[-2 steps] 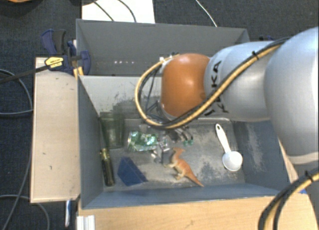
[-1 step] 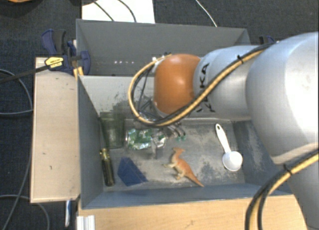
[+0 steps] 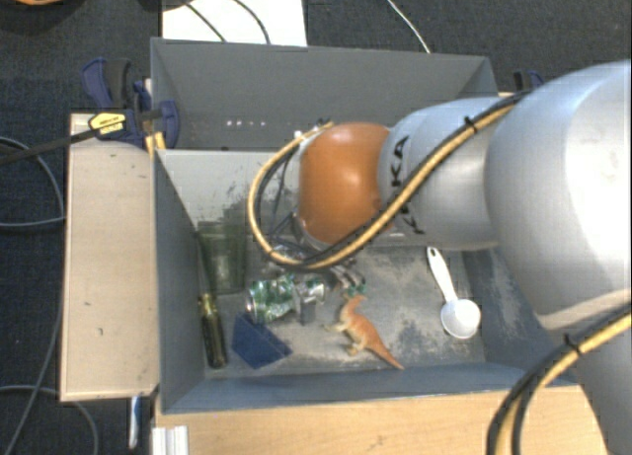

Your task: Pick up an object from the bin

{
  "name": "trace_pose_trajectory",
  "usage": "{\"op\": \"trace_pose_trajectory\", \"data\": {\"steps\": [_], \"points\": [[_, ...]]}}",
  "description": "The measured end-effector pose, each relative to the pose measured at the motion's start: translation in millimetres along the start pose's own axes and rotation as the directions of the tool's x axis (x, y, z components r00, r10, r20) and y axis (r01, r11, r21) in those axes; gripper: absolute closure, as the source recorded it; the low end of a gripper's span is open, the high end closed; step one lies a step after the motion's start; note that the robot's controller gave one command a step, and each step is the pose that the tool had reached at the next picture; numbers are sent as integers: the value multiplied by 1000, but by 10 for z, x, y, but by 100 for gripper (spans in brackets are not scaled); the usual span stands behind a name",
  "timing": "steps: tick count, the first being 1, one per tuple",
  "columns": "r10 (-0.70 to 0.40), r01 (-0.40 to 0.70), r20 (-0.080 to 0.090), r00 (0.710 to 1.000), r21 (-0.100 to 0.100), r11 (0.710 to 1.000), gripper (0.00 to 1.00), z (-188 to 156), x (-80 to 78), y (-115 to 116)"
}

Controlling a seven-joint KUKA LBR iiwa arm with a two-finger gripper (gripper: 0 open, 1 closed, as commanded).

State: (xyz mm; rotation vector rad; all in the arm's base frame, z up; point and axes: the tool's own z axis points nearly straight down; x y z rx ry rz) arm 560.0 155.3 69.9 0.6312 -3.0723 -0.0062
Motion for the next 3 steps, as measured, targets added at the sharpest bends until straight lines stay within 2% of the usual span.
{"op": "trace_pose_trajectory", "data": {"steps": [2, 3], "points": [[2, -2, -1, 1000, 0, 1000, 100, -39, 6, 1], [4, -4, -2, 1000, 0, 1000, 100, -311, 11, 0]]}}
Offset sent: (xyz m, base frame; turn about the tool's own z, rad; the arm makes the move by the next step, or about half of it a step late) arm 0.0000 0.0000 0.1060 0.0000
